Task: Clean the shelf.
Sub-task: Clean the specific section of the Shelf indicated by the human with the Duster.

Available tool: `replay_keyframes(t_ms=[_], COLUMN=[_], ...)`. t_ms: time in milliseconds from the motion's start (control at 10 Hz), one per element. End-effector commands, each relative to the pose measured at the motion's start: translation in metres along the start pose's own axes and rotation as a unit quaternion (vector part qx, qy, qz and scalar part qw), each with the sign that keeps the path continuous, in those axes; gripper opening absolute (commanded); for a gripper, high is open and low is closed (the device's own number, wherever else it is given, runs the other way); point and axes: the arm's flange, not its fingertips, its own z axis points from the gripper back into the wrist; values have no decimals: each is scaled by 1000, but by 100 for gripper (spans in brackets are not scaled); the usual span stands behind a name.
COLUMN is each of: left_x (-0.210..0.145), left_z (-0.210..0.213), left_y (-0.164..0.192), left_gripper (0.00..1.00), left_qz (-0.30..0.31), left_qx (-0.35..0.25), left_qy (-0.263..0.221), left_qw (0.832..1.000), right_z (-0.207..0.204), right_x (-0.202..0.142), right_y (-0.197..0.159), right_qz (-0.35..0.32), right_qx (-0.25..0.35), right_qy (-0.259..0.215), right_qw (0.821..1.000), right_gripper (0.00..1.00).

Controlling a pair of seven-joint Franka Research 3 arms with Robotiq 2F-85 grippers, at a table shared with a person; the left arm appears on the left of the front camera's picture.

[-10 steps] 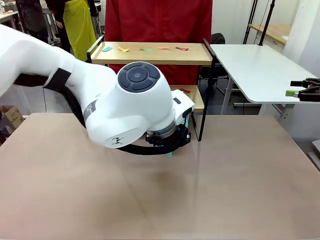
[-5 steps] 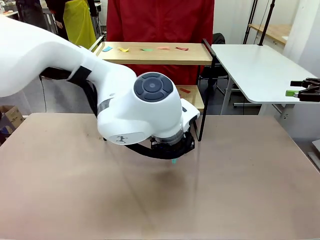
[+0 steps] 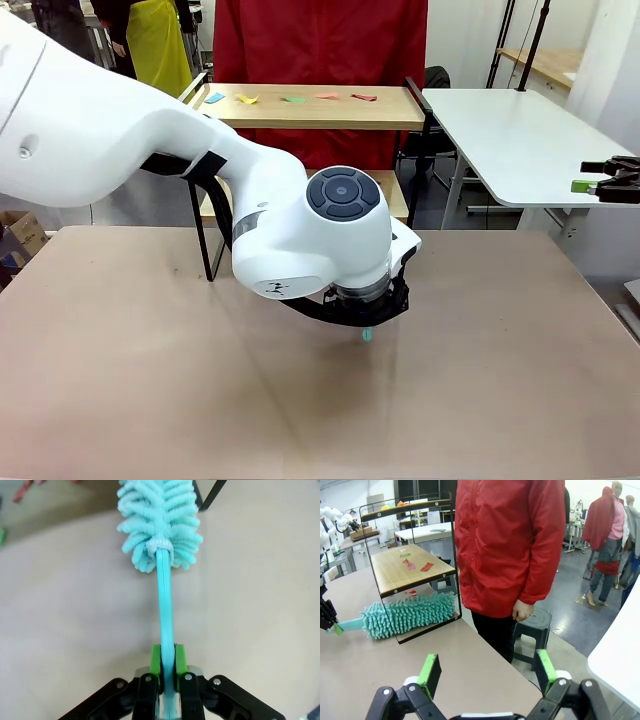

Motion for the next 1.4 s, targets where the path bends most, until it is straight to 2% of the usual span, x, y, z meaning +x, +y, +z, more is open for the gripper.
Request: replay_keyframes(t_ms=[0, 100, 700, 1300], left_x=[-6, 0, -2, 0], left_z=[5, 0, 14, 28], left_y=[8, 0, 32, 99], left_gripper=[13, 13, 13, 13], left_qz=[-6, 0, 23, 27], left_qx=[3, 0, 23, 77], left_qy=[-7, 0, 8, 10], left_qw=[1000, 1000, 999, 997], right_z=[-3, -3, -3, -3], right_x=[9, 9, 9, 9], right_y=[3, 3, 3, 3], right_qz=[-6, -6, -6, -6], right_qx=[-7, -7, -7, -7], right_qy=[4, 4, 4, 4], right_qw=[1000, 1000, 1000, 1000], right_gripper=[100, 100, 100, 100])
